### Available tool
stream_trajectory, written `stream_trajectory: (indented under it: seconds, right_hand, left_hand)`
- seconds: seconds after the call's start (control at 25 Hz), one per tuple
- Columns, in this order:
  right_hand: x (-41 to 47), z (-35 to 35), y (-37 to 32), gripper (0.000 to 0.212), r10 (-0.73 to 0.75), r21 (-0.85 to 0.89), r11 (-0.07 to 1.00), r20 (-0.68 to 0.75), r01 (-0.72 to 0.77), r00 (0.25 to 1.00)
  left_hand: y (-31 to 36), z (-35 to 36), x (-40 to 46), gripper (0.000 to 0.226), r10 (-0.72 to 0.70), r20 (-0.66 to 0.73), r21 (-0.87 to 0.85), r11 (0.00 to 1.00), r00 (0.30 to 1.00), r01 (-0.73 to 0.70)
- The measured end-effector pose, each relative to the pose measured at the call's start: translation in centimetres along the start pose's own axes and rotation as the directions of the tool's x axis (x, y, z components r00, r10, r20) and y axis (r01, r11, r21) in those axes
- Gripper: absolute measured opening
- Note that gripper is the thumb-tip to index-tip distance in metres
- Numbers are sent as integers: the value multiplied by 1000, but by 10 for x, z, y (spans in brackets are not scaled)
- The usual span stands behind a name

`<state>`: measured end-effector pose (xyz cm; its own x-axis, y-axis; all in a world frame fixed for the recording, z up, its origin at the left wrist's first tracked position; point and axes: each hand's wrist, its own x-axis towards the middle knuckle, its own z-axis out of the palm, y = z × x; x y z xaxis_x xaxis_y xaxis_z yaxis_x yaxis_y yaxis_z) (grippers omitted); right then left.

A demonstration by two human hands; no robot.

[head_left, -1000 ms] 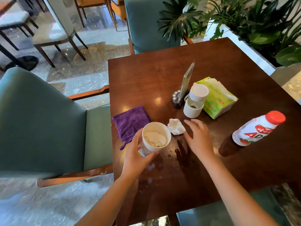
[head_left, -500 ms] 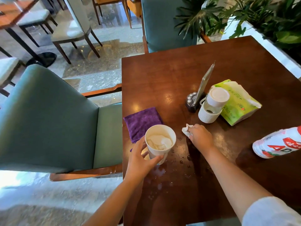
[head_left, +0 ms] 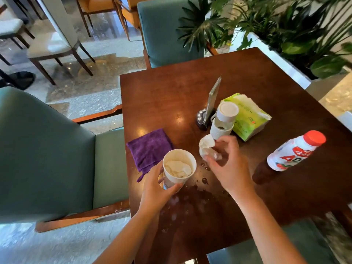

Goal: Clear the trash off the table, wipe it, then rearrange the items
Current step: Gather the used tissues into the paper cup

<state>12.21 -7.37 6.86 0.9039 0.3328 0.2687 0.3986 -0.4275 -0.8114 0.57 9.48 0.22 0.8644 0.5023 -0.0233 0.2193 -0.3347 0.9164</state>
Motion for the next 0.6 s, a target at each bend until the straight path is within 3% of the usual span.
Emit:
stream_trajectory:
  seconds: [0.12,0.36,0.48,0.6]
  right_hand:
    - [-14,-7,-14,51,-106,-139,983,103,120,989]
    - [-28,-5,-17,24,-247,-374,872,223,316,943]
    - [-41,-13,-18,41,-256,-270,911,221,312,941]
    - [-49,-17,-20,48,-290,-206,901,369,382,883]
  left_hand:
    - [10,10,-1,75,95,43,17,995,995,-95]
    - [30,21,-5,69,225,67,21,974,972,-227]
    - [35,20,-7,69,226,74,5,974,971,-227]
    - [37,22,-8,68,229,81,4,973,970,-230]
